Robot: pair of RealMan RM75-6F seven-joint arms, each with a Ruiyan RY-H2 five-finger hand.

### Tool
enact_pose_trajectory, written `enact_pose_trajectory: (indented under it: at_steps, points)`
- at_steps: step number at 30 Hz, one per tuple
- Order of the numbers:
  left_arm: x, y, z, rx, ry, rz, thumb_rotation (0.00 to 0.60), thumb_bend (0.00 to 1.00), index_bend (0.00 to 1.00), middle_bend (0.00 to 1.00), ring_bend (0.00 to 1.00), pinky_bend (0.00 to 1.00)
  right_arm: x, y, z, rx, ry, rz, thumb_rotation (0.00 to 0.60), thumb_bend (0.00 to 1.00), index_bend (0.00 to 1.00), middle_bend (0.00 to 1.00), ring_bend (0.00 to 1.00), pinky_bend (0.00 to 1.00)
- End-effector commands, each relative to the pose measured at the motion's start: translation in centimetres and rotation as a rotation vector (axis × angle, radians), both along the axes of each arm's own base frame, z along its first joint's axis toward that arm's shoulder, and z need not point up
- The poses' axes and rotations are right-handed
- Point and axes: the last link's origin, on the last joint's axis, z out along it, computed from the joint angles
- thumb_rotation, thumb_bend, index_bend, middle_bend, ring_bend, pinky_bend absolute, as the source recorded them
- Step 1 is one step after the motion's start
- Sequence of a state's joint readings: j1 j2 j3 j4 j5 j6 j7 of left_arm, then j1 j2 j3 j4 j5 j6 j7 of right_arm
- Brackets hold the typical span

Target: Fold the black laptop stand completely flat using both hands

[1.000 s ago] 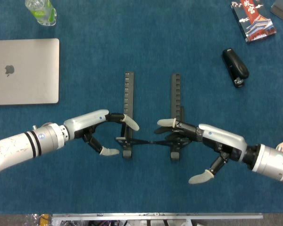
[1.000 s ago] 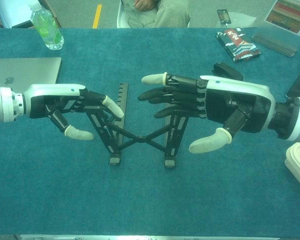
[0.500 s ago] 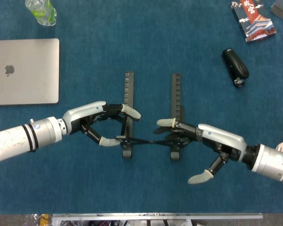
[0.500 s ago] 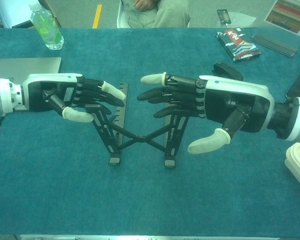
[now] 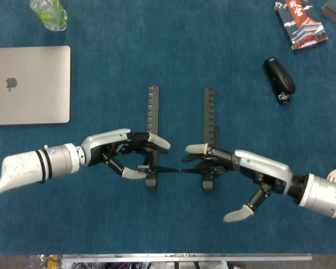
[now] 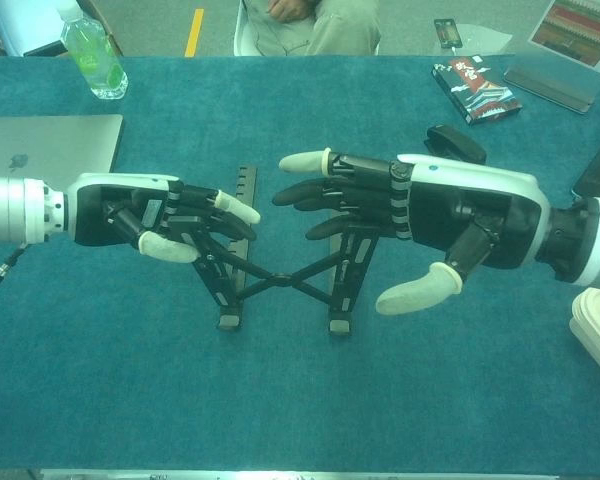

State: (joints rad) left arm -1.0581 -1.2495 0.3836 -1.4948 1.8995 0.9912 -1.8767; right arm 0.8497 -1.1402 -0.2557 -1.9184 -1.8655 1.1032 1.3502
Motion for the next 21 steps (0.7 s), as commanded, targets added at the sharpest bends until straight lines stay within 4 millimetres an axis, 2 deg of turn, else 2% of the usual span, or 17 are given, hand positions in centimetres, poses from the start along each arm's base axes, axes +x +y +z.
enact_pose_trajectory:
  at_steps: [1, 21]
  points:
    - [-0.1, -0.1, -0.1, -0.010, -0.001, 0.006, 0.600, 0.26, 0.18, 0.19, 0.09, 0.14, 0.0, 0.0, 0.0, -0.001, -0.001, -0.002, 0.580, 0.05, 0.00, 0.12, 0.00, 0.10]
    - [-0.8, -1.3, -0.9, -0.077, 0.036, 0.000, 0.596, 0.26, 0.18, 0.19, 0.09, 0.14, -0.5, -0.3, 0.4, -0.018, -0.012, -0.022, 0.578, 0.06, 0.00, 0.12, 0.00, 0.10]
